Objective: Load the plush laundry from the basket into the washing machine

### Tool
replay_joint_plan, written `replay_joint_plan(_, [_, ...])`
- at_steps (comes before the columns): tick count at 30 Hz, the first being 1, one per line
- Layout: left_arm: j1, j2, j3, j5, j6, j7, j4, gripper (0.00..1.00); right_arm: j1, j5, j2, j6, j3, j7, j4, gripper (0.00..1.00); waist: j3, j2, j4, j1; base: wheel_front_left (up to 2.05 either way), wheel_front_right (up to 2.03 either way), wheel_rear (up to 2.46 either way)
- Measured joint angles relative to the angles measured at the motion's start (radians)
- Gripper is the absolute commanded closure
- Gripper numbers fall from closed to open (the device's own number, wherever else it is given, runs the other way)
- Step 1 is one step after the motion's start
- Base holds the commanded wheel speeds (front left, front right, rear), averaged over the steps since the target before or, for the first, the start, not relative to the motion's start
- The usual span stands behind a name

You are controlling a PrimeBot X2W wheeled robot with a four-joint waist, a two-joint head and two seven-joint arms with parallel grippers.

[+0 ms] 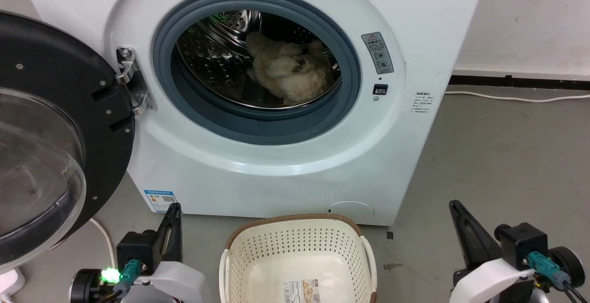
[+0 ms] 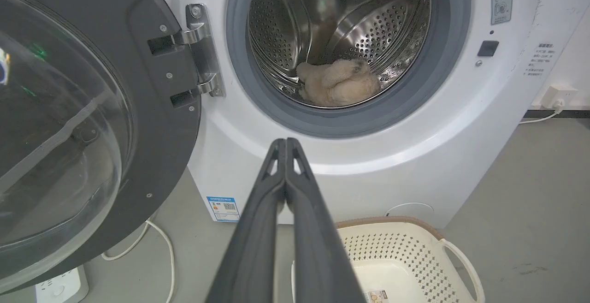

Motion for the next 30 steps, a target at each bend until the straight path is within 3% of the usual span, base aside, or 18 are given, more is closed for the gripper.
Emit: replay_joint_plan(30, [0.0,0.0,0.002,0.0,0.0,0.0,0.0,1.0,0.0,0.0,0.0,0.0,0.0,0.0,0.0,1.0,0.0,0.0,0.0,0.0,0.0,0.0,0.0])
